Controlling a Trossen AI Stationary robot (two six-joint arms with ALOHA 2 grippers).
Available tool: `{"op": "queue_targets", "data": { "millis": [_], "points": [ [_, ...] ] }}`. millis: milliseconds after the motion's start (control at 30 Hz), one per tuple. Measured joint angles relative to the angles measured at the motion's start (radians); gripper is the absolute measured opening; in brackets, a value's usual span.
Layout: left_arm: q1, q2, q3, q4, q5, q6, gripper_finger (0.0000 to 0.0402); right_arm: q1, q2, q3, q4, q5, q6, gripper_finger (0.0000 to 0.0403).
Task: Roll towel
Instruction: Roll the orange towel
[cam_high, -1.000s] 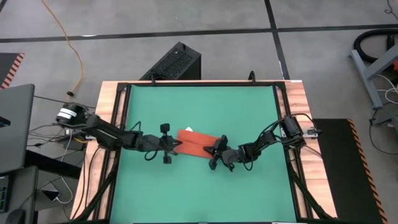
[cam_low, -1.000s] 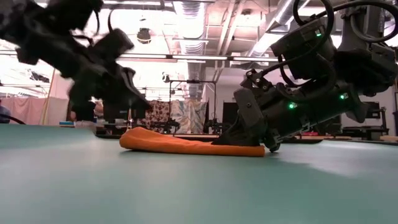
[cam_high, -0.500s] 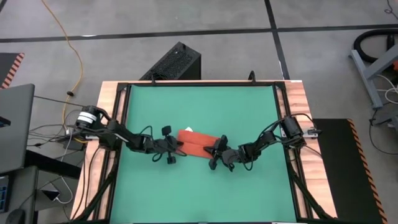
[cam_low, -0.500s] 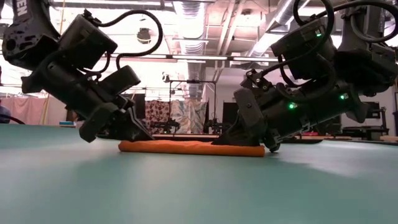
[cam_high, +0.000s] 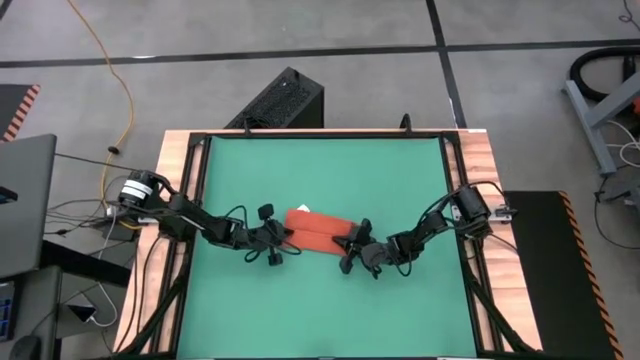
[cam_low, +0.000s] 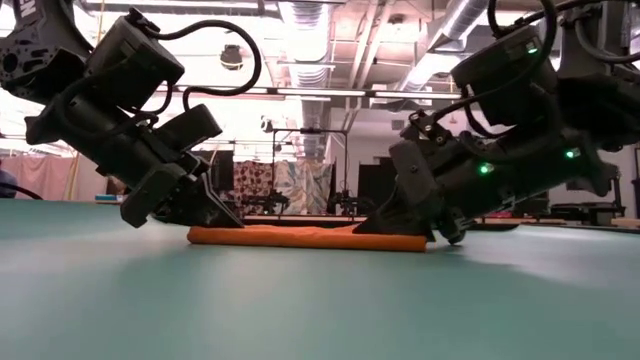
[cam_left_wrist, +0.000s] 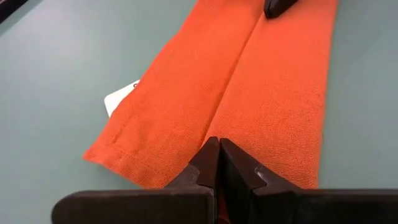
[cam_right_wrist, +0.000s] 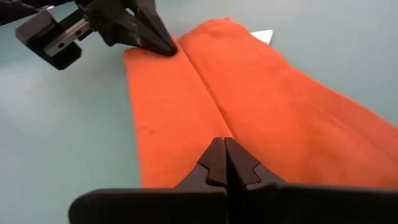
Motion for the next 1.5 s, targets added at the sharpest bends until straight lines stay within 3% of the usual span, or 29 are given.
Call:
{"op": "queue_targets", "data": {
  "millis": [300,500,633,800,1033,1200,1500],
  "points": [
    [-0.002,0.000,-0.003,-0.002,0.008,-0.003,0.0000,0.031,-0.163,-0.011,-0.017,0.106,-0.197,0.0007],
    [-0.002,0.001,-0.003,-0.002,0.012,-0.008,0.0000,0.086,-0.332,-0.009,-0.016,0.113,-0.459,0.0008],
    [-0.002,0.001,-0.003,-0.002,0.015,-0.018,0.0000,0.126,-0.459,-0.006,-0.163,0.100,-0.595,0.0010],
    [-0.002,0.001,-0.003,-0.002,0.017,-0.035,0.0000,0.102,-0.521,-0.007,-0.464,0.096,-0.443,0.0014],
    [-0.002,0.001,-0.003,-0.002,0.018,-0.043,0.0000,0.082,-0.424,-0.006,-0.398,0.064,-0.439,0.0017],
    [-0.002,0.001,-0.003,-0.002,0.018,-0.042,0.0000,0.080,-0.388,0.014,-0.368,-0.006,-0.552,0.0084],
    [-0.002,0.001,-0.003,-0.002,0.019,-0.042,0.0000,0.075,-0.383,0.038,-0.394,-0.113,-0.639,0.0274]
  ]
}}
